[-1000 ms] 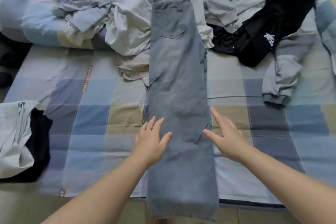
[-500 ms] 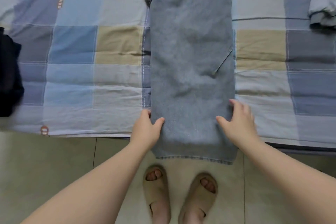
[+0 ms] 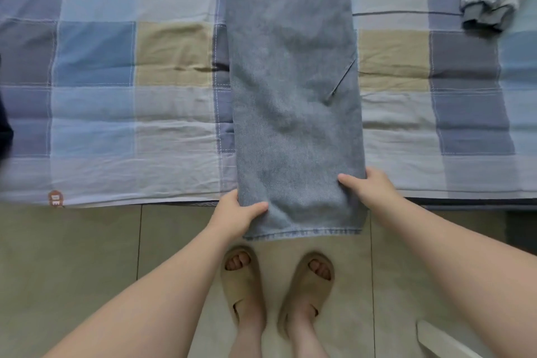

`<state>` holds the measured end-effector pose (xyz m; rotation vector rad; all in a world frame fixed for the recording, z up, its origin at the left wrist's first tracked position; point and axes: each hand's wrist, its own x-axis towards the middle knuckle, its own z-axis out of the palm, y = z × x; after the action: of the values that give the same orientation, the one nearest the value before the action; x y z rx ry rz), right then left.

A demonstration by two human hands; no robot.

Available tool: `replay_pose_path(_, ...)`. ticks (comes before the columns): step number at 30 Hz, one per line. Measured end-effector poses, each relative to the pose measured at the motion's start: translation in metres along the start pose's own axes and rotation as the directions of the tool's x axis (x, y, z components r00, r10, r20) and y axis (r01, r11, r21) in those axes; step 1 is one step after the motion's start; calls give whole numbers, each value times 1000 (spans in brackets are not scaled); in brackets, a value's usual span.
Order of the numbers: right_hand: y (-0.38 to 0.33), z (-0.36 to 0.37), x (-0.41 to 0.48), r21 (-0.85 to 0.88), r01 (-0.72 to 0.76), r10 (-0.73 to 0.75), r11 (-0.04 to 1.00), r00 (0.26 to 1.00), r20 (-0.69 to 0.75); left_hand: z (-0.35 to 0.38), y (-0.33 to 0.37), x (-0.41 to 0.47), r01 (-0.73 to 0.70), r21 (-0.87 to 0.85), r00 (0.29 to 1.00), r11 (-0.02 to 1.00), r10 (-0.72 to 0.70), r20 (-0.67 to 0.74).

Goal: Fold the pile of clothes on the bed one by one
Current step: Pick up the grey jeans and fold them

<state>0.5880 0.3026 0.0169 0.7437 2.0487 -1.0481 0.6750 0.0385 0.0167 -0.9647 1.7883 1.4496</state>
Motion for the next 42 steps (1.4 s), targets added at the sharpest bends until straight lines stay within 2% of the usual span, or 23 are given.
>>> replay_pose_path(3, 15, 2, -18, -19, -12, 14, 1000, 998, 66, 0, -10, -12, 27, 23, 999, 999, -26, -44)
replay_pose_path(5, 24, 3, -39, 14, -35, 34, 999, 998, 59, -1, -8, -25, 25, -31, 996, 999, -27, -80)
replay_pose_path(9, 22, 1, -84, 291, -117, 115, 949, 993, 23, -9, 12, -62, 87, -177, 992, 980, -102, -77)
replay_pose_path(11, 9, -2, -109, 362, -139, 140, 922, 990, 22, -17, 22, -85, 126, -216, 986, 968, -147, -83)
replay_pose_path(14, -12, -9, -146, 385, -131, 141, 913, 990, 1, -32, 36, -118, 165, -216, 979, 962, -186, -80)
replay_pose_path(19, -52, -26, -220, 420, -77, 114, 904, 991, -64, -63, 74, -189, 151, -242, 981, 958, -175, -83)
replay_pose_path(24, -60, -40, -299, 423, -57, 85, 904, 995, -48, -85, 83, -274, 160, -258, 980, 953, -185, -73)
replay_pose_path(30, -10, -49, -393, 394, -49, 54, 918, 999, -2, -79, 41, -373, 204, -298, 968, 933, -237, -77)
replay_pose_path(37, 99, -51, -483, 469, -202, 174, 860, 979, 103, -43, -48, -470, 292, -287, 944, 912, -322, -66)
replay_pose_path(42, 117, -65, -508, 520, -231, 203, 823, 973, 110, -29, -60, -499, 318, -340, 935, 885, -352, -44)
